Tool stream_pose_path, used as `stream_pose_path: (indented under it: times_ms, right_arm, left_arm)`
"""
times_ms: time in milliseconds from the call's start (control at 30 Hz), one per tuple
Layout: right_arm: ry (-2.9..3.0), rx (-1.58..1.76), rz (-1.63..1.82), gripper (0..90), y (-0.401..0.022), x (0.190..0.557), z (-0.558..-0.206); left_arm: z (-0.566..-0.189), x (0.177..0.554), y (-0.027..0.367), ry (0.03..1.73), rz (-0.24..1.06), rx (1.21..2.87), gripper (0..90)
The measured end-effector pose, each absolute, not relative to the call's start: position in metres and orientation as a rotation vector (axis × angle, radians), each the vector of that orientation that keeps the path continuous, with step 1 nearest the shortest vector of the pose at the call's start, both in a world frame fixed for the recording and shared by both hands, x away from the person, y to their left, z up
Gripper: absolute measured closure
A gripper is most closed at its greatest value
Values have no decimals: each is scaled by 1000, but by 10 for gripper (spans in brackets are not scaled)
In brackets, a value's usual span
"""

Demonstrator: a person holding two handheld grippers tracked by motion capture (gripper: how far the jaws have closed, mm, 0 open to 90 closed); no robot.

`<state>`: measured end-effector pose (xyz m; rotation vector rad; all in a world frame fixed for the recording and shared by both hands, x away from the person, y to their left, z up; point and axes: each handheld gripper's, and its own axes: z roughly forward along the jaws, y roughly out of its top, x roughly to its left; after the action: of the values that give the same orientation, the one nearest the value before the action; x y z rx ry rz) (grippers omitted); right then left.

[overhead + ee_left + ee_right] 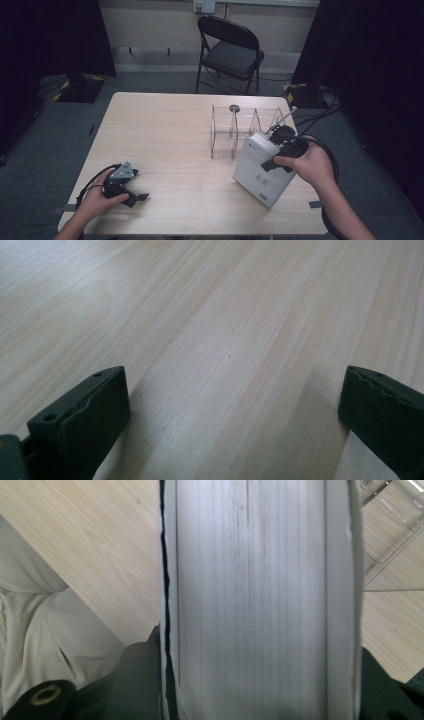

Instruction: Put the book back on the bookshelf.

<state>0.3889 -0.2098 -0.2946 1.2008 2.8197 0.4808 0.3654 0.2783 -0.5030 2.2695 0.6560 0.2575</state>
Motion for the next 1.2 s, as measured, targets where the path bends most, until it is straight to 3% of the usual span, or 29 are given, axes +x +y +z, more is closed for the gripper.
stream_pose_path:
  times_ms: [1200]
  right_arm:
    - [2718,1372,433,522,-252,390,-297]
  left_arm:
    - [-503,366,278,648,258,2272,0]
